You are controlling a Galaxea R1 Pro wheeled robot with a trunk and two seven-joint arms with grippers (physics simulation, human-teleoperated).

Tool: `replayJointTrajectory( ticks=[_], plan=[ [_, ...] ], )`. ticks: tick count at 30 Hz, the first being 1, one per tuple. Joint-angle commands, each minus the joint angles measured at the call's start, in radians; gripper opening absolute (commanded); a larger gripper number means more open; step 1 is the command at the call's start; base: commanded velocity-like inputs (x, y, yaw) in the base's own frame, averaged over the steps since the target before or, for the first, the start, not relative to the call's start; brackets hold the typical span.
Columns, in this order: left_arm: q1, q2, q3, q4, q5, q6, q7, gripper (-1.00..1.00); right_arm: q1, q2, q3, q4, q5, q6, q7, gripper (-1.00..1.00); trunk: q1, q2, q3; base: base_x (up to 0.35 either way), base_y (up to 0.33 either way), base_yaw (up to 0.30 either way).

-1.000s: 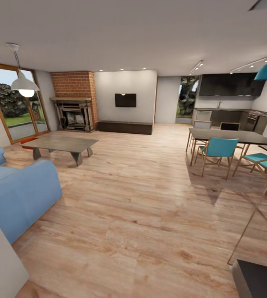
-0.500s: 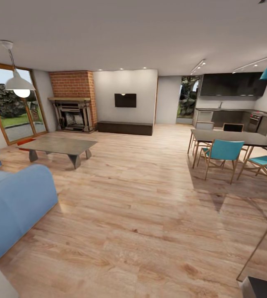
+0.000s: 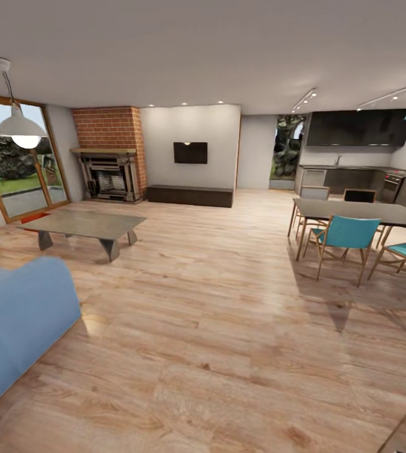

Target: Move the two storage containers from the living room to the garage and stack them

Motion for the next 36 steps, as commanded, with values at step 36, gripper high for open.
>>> replayJointTrajectory(
  ticks=[36],
  plan=[
    [-0.001,0.000,0.002,0.001,0.005,-0.003,0.002,1.00,-0.001,0.000,0.016,0.003,0.012,-0.004,-0.007,1.00,0.001,-0.001,-0.001,0.325,0.000,0.000]
  ],
)
